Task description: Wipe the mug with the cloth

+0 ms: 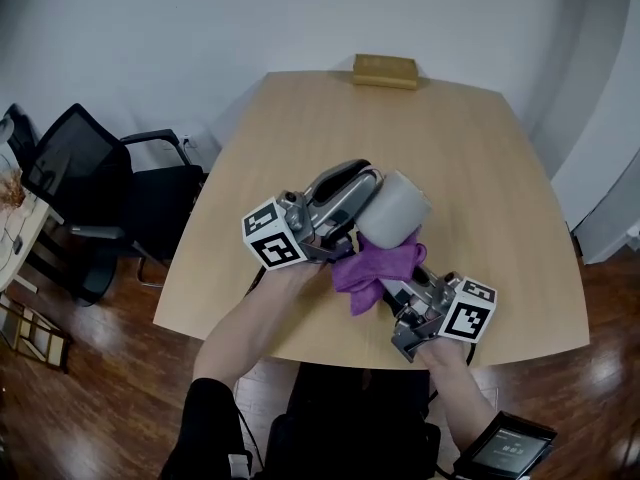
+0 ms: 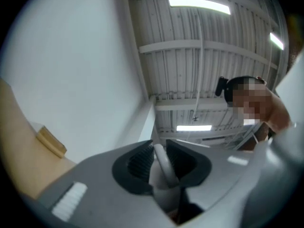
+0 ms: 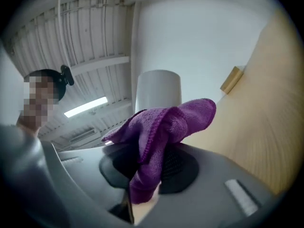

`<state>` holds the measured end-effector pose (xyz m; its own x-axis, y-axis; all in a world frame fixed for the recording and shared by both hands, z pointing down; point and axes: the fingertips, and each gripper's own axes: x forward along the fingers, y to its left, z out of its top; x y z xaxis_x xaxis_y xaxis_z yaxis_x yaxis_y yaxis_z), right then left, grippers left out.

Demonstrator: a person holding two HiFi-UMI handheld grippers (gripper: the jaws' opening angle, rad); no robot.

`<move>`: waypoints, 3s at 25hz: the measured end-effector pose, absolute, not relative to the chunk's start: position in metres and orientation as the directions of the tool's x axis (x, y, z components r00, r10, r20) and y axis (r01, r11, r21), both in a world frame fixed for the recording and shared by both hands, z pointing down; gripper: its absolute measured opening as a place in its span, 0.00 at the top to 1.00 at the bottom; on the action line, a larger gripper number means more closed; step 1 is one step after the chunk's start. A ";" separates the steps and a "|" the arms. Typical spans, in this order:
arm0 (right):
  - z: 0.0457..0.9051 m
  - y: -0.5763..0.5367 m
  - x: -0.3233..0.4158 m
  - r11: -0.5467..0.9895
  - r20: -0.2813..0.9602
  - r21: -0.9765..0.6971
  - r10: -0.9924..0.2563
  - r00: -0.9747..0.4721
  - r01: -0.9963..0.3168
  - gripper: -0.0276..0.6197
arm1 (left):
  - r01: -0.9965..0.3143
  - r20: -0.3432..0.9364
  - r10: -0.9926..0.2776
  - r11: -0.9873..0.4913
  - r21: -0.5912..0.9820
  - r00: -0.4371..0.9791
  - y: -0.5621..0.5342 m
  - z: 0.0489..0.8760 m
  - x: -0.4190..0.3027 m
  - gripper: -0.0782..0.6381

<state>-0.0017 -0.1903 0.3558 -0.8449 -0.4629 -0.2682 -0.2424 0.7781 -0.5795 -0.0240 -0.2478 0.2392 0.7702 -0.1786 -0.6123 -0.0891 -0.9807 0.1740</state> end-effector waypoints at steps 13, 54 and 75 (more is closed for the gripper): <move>0.340 -0.211 0.070 0.771 -0.339 -0.492 -0.598 -0.726 -0.405 0.84 | 0.012 -0.385 -0.039 -0.991 0.130 0.922 -0.229 0.266 0.005 0.78; 0.327 -0.220 0.072 0.798 -0.365 -0.424 -0.583 -0.726 -0.427 0.84 | 0.306 -0.485 0.131 -0.902 0.303 0.865 -0.208 0.270 0.013 0.85; 0.311 -0.240 0.065 0.719 -0.287 -0.297 -0.695 -0.659 -0.629 0.84 | 0.454 -0.704 0.130 -0.841 0.294 0.698 -0.209 0.242 -0.013 0.85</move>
